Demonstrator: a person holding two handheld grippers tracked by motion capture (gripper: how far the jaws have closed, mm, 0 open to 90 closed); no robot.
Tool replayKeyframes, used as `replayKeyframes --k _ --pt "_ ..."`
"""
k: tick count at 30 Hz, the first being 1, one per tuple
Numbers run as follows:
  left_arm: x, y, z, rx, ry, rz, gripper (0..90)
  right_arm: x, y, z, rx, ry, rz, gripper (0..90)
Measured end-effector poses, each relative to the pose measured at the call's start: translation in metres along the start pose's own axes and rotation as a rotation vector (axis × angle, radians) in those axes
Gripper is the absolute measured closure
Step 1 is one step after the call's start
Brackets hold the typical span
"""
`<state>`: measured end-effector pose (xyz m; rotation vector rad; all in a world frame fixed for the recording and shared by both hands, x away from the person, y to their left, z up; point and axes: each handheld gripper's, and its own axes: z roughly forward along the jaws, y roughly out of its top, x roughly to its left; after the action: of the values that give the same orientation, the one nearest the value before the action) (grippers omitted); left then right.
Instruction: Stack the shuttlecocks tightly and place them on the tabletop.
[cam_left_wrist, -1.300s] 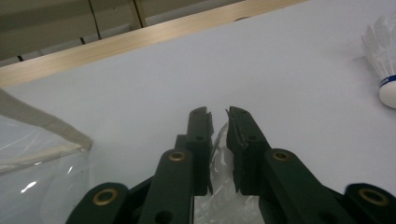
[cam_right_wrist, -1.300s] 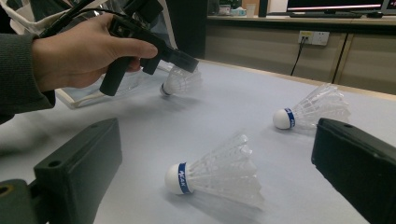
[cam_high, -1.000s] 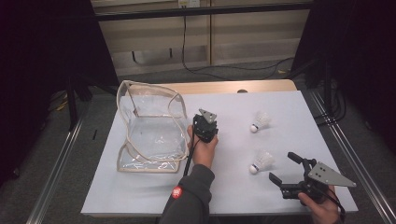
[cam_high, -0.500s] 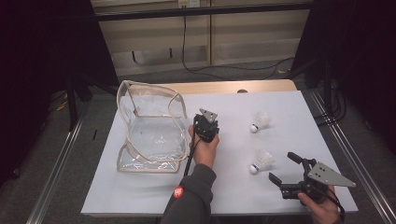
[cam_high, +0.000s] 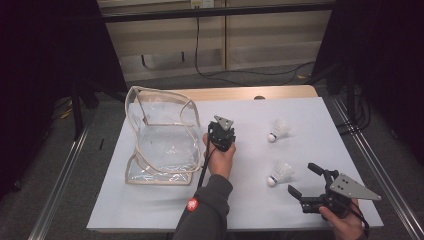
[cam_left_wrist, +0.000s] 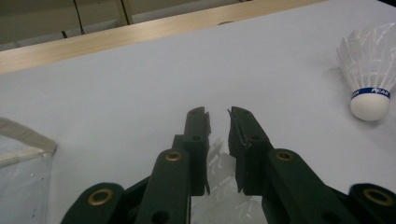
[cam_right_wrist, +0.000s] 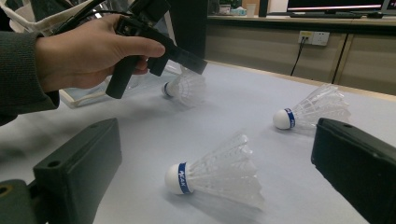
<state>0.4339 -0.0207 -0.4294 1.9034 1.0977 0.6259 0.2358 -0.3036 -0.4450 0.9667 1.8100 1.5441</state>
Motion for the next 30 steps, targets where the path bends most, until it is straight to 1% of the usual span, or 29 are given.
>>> replayKeyframes --k 2,4,6,7,8,9,10,13,14,16,17,19,21,23,25,30 --pt "-0.0007 0.0003 -0.0001 -0.002 -0.002 0.001 74.8 0.0001 0.0000 0.0000 0.001 0.000 0.000 1.3" --pt "0.0003 -0.0001 -0.0009 0.007 -0.003 0.011 73.0 0.0001 -0.0001 0.0000 0.000 0.001 0.000 1.3" --pt "0.0006 -0.0005 -0.0020 0.012 -0.020 0.010 70.4 0.0002 -0.0001 0.0001 0.001 0.001 0.001 1.4" --pt "0.0005 -0.0006 -0.0024 0.009 -0.022 0.012 68.9 0.0001 -0.0002 0.0001 0.001 0.001 0.000 1.3" --pt "0.0014 -0.0004 -0.0036 0.016 -0.020 0.023 67.8 0.0002 -0.0002 0.0002 0.000 0.002 0.000 1.4" --pt "0.0018 -0.0004 -0.0043 0.017 -0.023 0.019 66.9 0.0003 -0.0002 0.0003 0.001 0.002 -0.001 1.4" --pt "0.0024 -0.0001 -0.0053 0.023 -0.017 0.029 66.2 0.0003 -0.0003 0.0004 0.002 0.001 -0.003 1.3" --pt "0.0026 0.0008 -0.0074 0.021 -0.027 0.019 65.3 0.0007 -0.0004 0.0008 0.004 0.006 -0.004 1.4" --pt "0.0025 0.0012 -0.0083 0.022 -0.028 0.024 65.3 0.0008 -0.0004 0.0009 0.003 0.007 -0.005 1.3" --pt "0.0012 0.0013 -0.0090 0.026 -0.035 0.015 66.1 0.0012 -0.0005 0.0010 0.004 0.008 -0.002 1.3" --pt "0.0012 0.0014 -0.0094 0.038 -0.031 0.019 66.8 0.0012 -0.0004 0.0009 0.004 0.009 -0.002 1.4" --pt "0.0006 0.0005 -0.0095 0.041 -0.031 0.015 67.9 0.0011 -0.0005 0.0009 0.004 0.009 -0.002 1.3" --pt "0.0000 -0.0004 -0.0095 0.051 -0.029 0.019 70.0 0.0009 -0.0006 0.0008 0.003 0.010 -0.004 1.3" --pt "0.0006 -0.0010 -0.0094 0.061 -0.018 0.022 73.5 0.0010 -0.0005 0.0007 0.004 0.009 -0.003 1.3" --pt "0.0004 -0.0011 -0.0084 0.061 -0.012 0.021 77.4 0.0009 -0.0006 0.0010 0.004 0.010 -0.003 1.3" --pt "0.0005 0.0003 -0.0075 0.044 0.003 0.022 82.1 0.0010 -0.0005 0.0010 0.004 0.011 -0.004 1.3"
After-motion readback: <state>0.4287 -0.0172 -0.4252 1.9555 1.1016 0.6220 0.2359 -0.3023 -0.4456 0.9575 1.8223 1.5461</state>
